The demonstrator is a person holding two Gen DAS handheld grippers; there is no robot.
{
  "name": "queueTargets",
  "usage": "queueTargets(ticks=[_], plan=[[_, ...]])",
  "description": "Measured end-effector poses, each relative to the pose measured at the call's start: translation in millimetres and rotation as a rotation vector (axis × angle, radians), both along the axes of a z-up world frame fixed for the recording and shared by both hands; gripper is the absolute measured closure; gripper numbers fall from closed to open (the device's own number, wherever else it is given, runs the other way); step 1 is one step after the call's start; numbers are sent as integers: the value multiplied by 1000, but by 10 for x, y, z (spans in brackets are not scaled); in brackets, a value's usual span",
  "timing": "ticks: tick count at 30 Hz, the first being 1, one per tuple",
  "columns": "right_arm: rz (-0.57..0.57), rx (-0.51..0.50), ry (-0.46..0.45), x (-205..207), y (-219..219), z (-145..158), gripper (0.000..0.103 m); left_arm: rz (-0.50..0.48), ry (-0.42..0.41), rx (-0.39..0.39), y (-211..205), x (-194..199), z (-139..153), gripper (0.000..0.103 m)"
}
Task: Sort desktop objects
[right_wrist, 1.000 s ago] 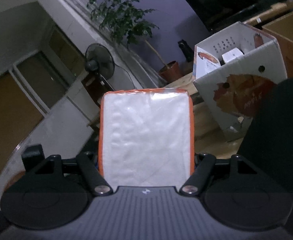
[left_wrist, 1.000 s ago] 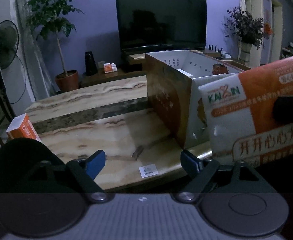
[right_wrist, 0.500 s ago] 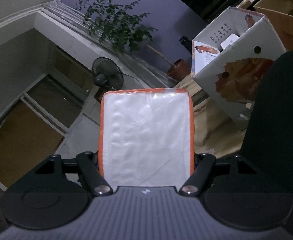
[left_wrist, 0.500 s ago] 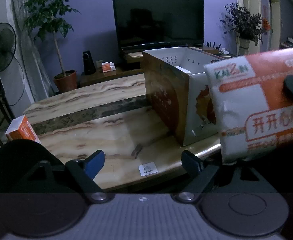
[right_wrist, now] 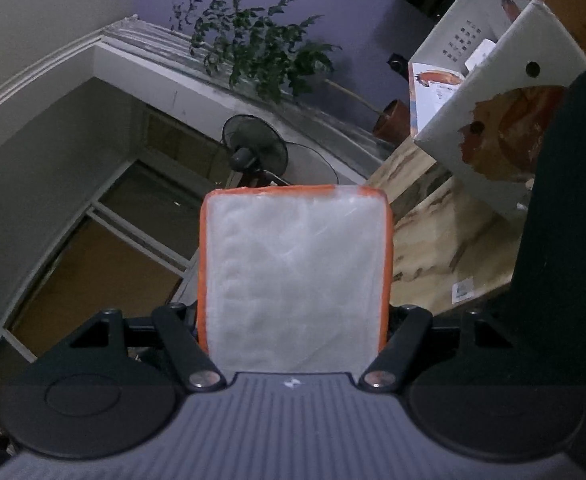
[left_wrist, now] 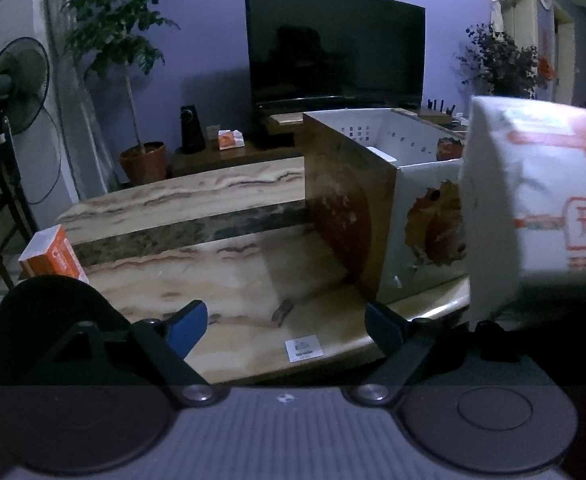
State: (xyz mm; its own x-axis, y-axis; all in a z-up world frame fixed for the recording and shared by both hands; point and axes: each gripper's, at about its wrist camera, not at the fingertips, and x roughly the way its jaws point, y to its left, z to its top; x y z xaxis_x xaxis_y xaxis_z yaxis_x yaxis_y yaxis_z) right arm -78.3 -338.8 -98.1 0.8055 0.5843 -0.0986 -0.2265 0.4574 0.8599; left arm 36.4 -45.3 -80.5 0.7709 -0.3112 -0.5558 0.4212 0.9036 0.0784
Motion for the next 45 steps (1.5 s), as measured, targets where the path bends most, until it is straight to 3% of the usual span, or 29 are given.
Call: queueTargets(ticks=[3,8,12,20,45], plan=[[-1,-14,-8,-32,-1,33,30,31,-15,-6,33,12,24,17],[18,-38,-6,-54,34,46,30,107,30,-93,208,134,61,17],[38,-39,11,-38,53,35,30,96,46,-140,266,154,93,17],[67,-69,17,-11,137,31,30,31,27,-103,148,73,89,18],[93,-20,71,54,153,-97,29,26,36,-104,133,83,49,27]])
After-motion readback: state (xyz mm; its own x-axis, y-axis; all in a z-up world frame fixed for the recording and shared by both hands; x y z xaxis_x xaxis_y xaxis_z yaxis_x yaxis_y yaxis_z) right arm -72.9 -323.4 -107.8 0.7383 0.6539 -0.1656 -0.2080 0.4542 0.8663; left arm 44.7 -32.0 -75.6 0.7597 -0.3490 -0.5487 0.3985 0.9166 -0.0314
